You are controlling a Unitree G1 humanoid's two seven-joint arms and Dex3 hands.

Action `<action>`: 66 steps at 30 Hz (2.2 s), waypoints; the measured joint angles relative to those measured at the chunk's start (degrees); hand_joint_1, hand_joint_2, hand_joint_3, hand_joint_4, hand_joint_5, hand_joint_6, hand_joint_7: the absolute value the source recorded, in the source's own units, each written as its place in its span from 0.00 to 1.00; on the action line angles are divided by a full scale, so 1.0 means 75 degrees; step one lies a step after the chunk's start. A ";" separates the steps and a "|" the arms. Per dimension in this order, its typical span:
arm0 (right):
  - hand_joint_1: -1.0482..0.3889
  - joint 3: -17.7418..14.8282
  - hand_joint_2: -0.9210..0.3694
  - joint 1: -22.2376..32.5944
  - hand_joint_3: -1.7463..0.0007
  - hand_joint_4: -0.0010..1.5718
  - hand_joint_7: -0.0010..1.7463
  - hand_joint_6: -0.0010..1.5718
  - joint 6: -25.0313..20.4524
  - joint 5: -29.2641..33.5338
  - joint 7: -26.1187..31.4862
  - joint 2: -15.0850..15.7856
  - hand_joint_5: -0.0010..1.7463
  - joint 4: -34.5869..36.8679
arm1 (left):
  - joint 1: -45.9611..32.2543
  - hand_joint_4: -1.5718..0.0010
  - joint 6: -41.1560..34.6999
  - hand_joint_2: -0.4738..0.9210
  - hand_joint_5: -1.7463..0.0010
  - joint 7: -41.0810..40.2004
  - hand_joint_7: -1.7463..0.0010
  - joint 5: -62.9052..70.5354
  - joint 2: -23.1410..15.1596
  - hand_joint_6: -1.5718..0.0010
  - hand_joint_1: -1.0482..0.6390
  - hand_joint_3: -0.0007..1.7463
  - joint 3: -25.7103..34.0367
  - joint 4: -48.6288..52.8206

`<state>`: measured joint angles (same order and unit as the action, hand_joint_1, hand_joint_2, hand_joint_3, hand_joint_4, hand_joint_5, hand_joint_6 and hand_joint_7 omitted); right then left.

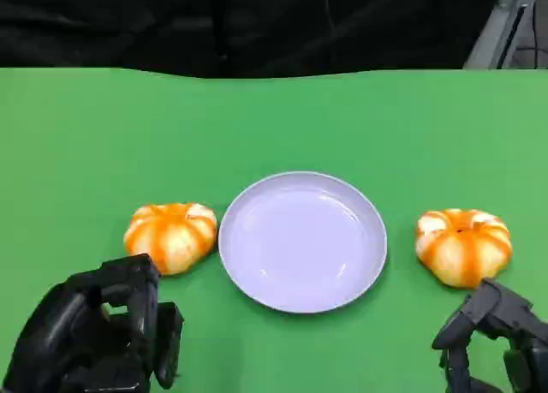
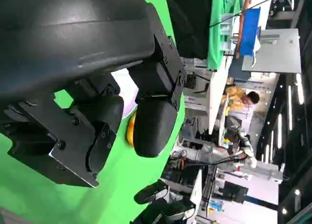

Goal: Grasp the bread from the table and place it into the plate.

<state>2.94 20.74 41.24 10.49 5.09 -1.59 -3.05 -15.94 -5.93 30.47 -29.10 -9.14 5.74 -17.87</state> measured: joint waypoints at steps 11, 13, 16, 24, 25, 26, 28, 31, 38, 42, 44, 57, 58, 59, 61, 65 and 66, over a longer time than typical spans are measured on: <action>0.65 0.0000 0.35 -0.0038 0.26 0.54 0.87 0.48 0.0032 -0.0026 -0.0020 0.0004 1.00 0.0020 | 0.0000 0.33 -0.0065 0.67 0.00 0.0001 0.00 0.0000 -0.0001 0.41 0.72 1.00 -0.0007 -0.0020; 0.65 0.0000 0.35 -0.0049 0.26 0.54 0.87 0.48 0.0049 -0.0035 -0.0040 0.0005 1.00 0.0024 | 0.0000 0.33 -0.0098 0.67 0.00 0.0001 0.00 0.0001 -0.0001 0.41 0.72 1.00 -0.0010 -0.0026; 0.65 0.0000 0.35 -0.0053 0.26 0.54 0.87 0.48 0.0058 -0.0039 -0.0058 0.0005 1.00 0.0029 | 0.0000 0.33 -0.0106 0.67 0.00 0.0001 0.00 0.0001 -0.0001 0.41 0.73 1.00 -0.0010 -0.0027; 0.65 -0.0001 0.35 -0.0054 0.26 0.54 0.87 0.48 0.0109 -0.0040 -0.0066 0.0005 1.00 0.0036 | 0.0000 0.33 -0.0108 0.67 0.00 0.0001 0.00 0.0001 -0.0001 0.41 0.73 1.00 -0.0010 -0.0029; 0.65 -0.0001 0.35 -0.0054 0.25 0.54 0.87 0.48 0.0114 -0.0040 -0.0066 0.0005 1.00 0.0036 | 0.0000 0.33 -0.0108 0.67 0.00 0.0000 0.00 0.0002 -0.0001 0.41 0.73 1.00 -0.0010 -0.0029; 0.65 -0.0001 0.35 -0.0054 0.25 0.54 0.87 0.48 0.0114 -0.0040 -0.0066 0.0005 1.00 0.0037 | 0.0000 0.33 -0.0108 0.67 0.00 0.0000 0.00 0.0002 -0.0001 0.41 0.73 1.00 -0.0010 -0.0030; 0.65 -0.0001 0.35 -0.0054 0.25 0.54 0.87 0.48 0.0115 -0.0040 -0.0067 0.0005 1.00 0.0038 | 0.0000 0.33 -0.0108 0.67 0.00 0.0001 0.00 0.0002 -0.0001 0.41 0.73 1.00 -0.0010 -0.0030; 0.65 -0.0001 0.35 -0.0054 0.25 0.54 0.87 0.48 0.0115 -0.0040 -0.0067 0.0005 1.00 0.0039 | 0.0000 0.33 -0.0108 0.67 0.00 0.0000 0.00 0.0002 -0.0001 0.41 0.73 1.00 -0.0010 -0.0031; 0.64 -0.0017 0.35 -0.0030 0.26 0.54 0.87 0.48 0.0088 0.0001 -0.0056 -0.0003 1.00 0.0024 | -0.0028 0.66 0.0931 0.68 0.17 -0.0380 0.23 0.0946 0.0210 0.63 0.60 0.70 -0.0016 0.0008; 0.64 -0.0025 0.35 -0.0083 0.26 0.54 0.86 0.49 0.0089 -0.0001 -0.0056 -0.0002 1.00 0.0054 | -0.0030 0.81 0.2590 0.97 0.55 -0.1207 0.78 0.3251 0.0124 0.61 0.42 0.14 -0.0126 0.0138; 0.64 -0.0035 0.35 -0.0128 0.26 0.54 0.86 0.49 0.0089 -0.0004 -0.0056 -0.0001 1.00 0.0115 | -0.0022 0.86 0.3055 0.99 0.60 -0.1505 0.84 0.4009 0.0021 0.65 0.35 0.12 -0.0159 0.0195; 0.64 -0.0022 0.32 -0.0103 0.29 0.54 0.86 0.49 -0.0153 -0.0003 -0.0071 0.0005 1.00 0.0012 | 0.0417 1.00 0.2905 1.00 0.73 -0.2613 0.95 0.7300 -0.0560 0.72 0.17 0.08 -0.0440 -0.0027; 0.64 -0.0020 0.32 -0.0120 0.29 0.54 0.86 0.49 -0.0152 -0.0003 -0.0073 0.0006 1.00 0.0012 | 0.0486 1.00 0.2831 1.00 0.73 -0.2672 0.95 0.7450 -0.0600 0.72 0.17 0.08 -0.0446 -0.0100; 0.64 -0.0020 0.32 -0.0124 0.29 0.54 0.86 0.49 -0.0152 -0.0004 -0.0074 0.0007 1.00 0.0012 | 0.0525 1.00 0.2786 1.00 0.73 -0.2705 0.95 0.7528 -0.0609 0.71 0.17 0.08 -0.0455 -0.0165; 0.64 -0.0020 0.32 -0.0123 0.29 0.54 0.86 0.49 -0.0151 -0.0004 -0.0074 0.0007 1.00 0.0013 | 0.0555 1.00 0.2735 1.00 0.74 -0.2751 0.95 0.7568 -0.0611 0.71 0.16 0.08 -0.0501 -0.0182; 0.65 -0.0020 0.32 -0.0096 0.29 0.53 0.86 0.49 -0.0151 -0.0009 -0.0070 0.0002 1.00 0.0004 | 0.0692 0.99 0.2650 0.99 0.77 -0.2869 0.98 0.7917 -0.0692 0.70 0.10 0.03 -0.0651 -0.0064; 0.64 -0.0017 0.32 -0.0096 0.30 0.53 0.86 0.49 -0.0174 -0.0004 -0.0071 0.0002 1.00 0.0001 | 0.0987 0.98 0.2618 0.99 0.78 -0.3028 0.99 0.8508 -0.0879 0.70 0.09 0.02 -0.0817 0.0202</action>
<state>2.81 20.02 39.94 10.46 4.55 -1.57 -3.04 -8.53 13.70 7.76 34.71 -15.73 -0.38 -16.36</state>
